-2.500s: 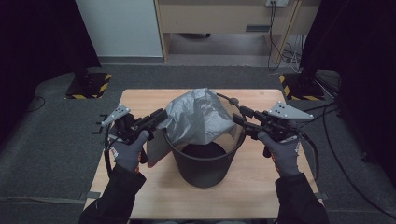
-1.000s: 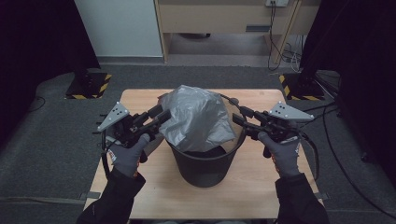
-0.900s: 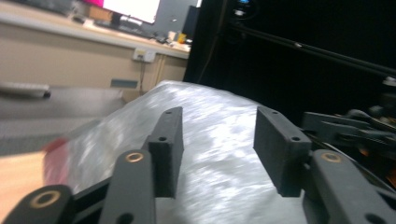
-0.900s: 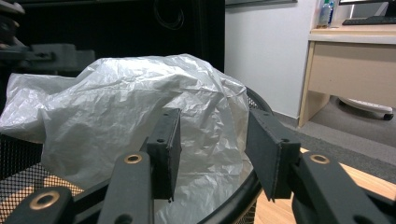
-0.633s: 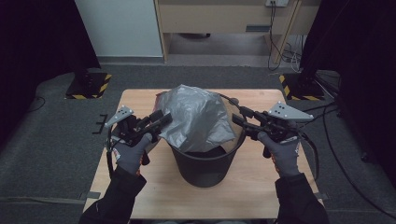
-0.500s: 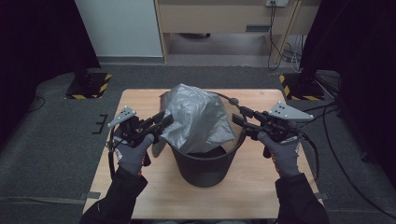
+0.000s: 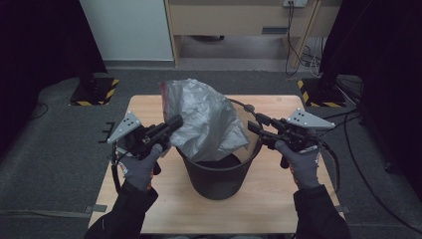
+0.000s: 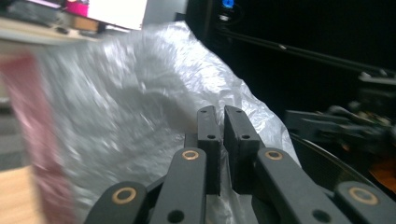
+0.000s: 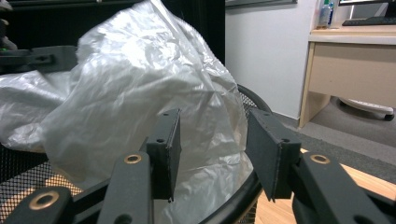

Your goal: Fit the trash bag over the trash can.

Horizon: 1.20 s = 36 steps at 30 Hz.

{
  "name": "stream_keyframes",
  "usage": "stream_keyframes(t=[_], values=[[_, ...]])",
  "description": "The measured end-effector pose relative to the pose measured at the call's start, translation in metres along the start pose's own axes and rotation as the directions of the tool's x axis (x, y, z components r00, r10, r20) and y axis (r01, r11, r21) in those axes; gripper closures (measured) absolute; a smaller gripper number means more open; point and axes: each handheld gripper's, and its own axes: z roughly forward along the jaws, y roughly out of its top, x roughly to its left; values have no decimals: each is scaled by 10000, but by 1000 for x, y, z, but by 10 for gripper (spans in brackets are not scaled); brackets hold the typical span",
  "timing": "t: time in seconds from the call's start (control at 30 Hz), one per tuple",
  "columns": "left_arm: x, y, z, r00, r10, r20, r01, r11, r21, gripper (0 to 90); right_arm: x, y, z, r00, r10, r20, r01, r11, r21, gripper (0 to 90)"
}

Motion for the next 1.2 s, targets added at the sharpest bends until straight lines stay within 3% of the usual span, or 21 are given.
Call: stream_keyframes(t=[0.03,0.17,0.33,0.47,0.53,0.57,0.6,0.67,0.83,0.9,0.93,0.97,1.03,1.2], values=[[0,0,0,10000,0,0,0,10000,0,850,0,0,0,10000,0,0,0,10000,0,549],[-17,-6,12,9977,590,324,-609,9962,626,848,2,1,0,9999,-81,-68,81,10000,-48,547],[-26,-12,19,9925,1101,524,-1160,9849,1282,841,4,2,1,9999,-68,-131,67,10000,-55,543],[-26,-13,20,9932,976,638,-1058,9844,1409,808,4,1,2,9999,-97,-105,97,10000,4,541],[-22,-10,18,9958,525,750,-610,9914,1160,747,4,1,1,9999,-81,-84,81,10000,15,540],[-22,-10,18,9958,525,750,-610,9914,1160,720,4,1,1,9999,-81,-84,81,10000,15,540],[-20,-8,17,9965,459,694,-531,9930,1057,720,4,1,1,9999,-99,-73,99,9999,20,540],[-16,-2,11,9987,289,418,-319,9968,740,579,3,1,0,9999,-100,-58,100,9999,-6,539],[4,8,-3,9984,-146,-550,159,9996,235,489,2,0,1,10000,-72,-18,72,10000,43,538],[13,9,-7,9950,-325,-943,339,9993,125,465,2,0,1,10000,-51,-29,51,10000,42,536],[25,8,-10,9903,-562,-1267,582,9982,124,433,2,0,1,10000,-58,-24,58,10000,37,532],[25,8,-10,9903,-562,-1267,582,9982,124,433,2,0,1,10000,-58,-24,58,10000,37,532],[38,1,-10,9838,-992,-1494,1035,9944,217,424,1,0,1,10000,-69,9,68,10000,46,526],[50,-3,-12,9757,-1165,-1855,1201,9927,84,407,1,0,1,10000,-64,3,64,10000,55,523]])
